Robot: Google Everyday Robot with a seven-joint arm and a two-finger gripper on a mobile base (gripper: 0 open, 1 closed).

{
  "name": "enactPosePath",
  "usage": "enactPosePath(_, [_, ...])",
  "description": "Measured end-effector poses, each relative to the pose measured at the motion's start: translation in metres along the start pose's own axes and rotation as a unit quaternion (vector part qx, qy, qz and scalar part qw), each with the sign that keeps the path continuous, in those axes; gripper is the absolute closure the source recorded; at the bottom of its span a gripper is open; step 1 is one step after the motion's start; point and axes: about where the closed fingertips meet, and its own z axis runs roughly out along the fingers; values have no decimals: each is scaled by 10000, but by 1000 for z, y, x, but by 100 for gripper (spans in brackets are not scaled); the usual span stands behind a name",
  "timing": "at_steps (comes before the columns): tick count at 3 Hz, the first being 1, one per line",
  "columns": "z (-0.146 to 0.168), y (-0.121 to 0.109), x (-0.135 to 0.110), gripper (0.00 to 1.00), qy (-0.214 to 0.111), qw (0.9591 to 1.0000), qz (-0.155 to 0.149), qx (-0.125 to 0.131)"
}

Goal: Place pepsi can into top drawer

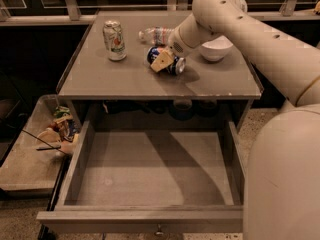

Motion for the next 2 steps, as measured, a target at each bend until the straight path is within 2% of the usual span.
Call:
enactPosePath(1, [0,0,0,88,0,10000,0,0])
enactPosePath(2, [-11,6,-5,100,16,9997,-238,-30])
